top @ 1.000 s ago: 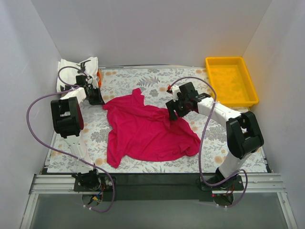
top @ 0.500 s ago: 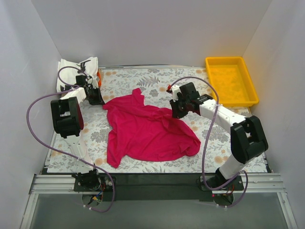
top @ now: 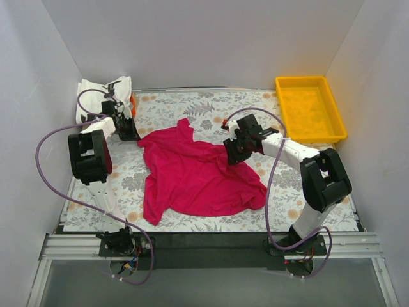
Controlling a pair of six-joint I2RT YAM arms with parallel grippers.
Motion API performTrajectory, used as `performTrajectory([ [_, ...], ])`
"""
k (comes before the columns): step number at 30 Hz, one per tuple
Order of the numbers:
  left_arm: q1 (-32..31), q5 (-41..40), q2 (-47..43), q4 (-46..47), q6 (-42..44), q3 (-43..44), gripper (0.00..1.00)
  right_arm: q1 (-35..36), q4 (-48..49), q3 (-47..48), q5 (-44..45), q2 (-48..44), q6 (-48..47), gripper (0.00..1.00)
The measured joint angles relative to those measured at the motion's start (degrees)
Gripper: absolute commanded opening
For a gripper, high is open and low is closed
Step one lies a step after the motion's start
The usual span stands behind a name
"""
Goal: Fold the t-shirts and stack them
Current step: Flatten the tshirt out
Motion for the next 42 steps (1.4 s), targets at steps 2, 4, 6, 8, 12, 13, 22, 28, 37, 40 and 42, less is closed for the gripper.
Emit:
performTrajectory([
  [2, 0.00, 0.02, 0.00, 0.00, 0.00, 0.00, 0.00, 0.00, 0.13, -0.35, -0.17, 0.00, -0.48, 0.41],
  [4, 0.00, 0.02, 0.00, 0.02, 0.00, 0.00, 0.00, 0.00, 0.17, -1.46, -0.42, 0.00, -1.36, 0.45],
  [6, 0.00, 0.04, 0.00, 0.02, 0.00, 0.00, 0.00, 0.00, -0.02, -2.71, -0.44, 0.00, -2.27, 0.40],
  [8, 0.00, 0.04, 0.00, 0.02, 0.00, -0.02, 0.00, 0.00, -0.59, -3.43, 0.04, 0.00, -3.50, 0.31],
  [12, 0.00, 0.04, 0.00, 0.04, 0.00, -0.02, 0.00, 0.02, -0.83, -3.58, 2.91, 0.00, -6.19, 0.30],
  [13, 0.00, 0.04, 0.00, 0.04, 0.00, 0.00, 0.00, 0.02, -0.87, -3.61, 3.65, 0.00, -7.13, 0.18],
  [22, 0.00, 0.04, 0.00, 0.07, 0.02, 0.00, 0.00, 0.02, -3.76, -3.80, 5.09, -2.58, -12.24, 0.01],
  [28, 0.11, 1.27, -0.02, 0.59, 0.31, -0.33, 0.00, 0.00, -7.76, -4.15, -2.32, -14.49, -15.08, 0.01],
  [37, 2.16, 15.96, -8.83, 3.52, -0.31, -7.48, 0.59, 0.02, -12.41, -7.02, -18.45, -20.48, -16.04, 0.01],
  [40, 2.01, 19.71, -19.12, 6.49, -0.33, -10.45, 0.59, -0.22, -13.49, -7.45, -23.26, -20.48, -15.82, 0.01],
  [42, -0.13, 21.81, -27.41, 9.35, 0.57, -12.74, 0.59, -0.61, -13.55, -7.45, -26.64, -20.48, -15.52, 0.01],
])
